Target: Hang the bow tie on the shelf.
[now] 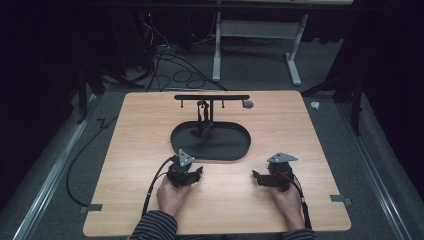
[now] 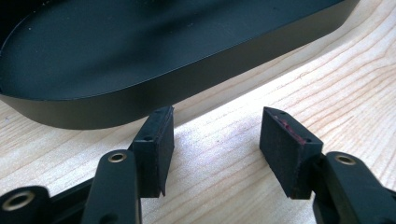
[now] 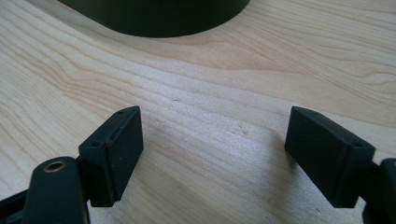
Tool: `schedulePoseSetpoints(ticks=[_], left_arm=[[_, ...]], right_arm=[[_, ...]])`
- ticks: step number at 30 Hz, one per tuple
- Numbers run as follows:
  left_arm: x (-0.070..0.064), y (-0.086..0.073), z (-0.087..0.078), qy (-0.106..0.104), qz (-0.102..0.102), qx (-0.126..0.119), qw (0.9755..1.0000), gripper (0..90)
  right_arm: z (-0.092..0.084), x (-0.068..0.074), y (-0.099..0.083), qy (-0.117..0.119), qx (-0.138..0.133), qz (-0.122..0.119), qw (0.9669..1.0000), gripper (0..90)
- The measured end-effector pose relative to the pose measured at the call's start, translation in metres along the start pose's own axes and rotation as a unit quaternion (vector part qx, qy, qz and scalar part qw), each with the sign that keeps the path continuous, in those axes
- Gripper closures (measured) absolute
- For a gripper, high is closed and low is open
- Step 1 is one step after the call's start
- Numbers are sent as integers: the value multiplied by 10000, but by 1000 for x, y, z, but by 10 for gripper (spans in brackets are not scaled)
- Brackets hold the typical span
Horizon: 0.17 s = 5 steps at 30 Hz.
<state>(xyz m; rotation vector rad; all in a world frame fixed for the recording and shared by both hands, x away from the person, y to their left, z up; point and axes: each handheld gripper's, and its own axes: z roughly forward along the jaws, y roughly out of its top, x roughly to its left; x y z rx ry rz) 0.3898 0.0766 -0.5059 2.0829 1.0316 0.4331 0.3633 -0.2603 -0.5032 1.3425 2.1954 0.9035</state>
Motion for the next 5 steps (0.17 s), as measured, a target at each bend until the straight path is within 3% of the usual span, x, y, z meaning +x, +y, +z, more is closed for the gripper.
schedulePoseSetpoints(ticks=[5], left_arm=[[-1, 0, 0, 30, 57, 28, 10000, 400]], right_arm=[[0, 0, 0, 0, 0, 2, 10000, 206]])
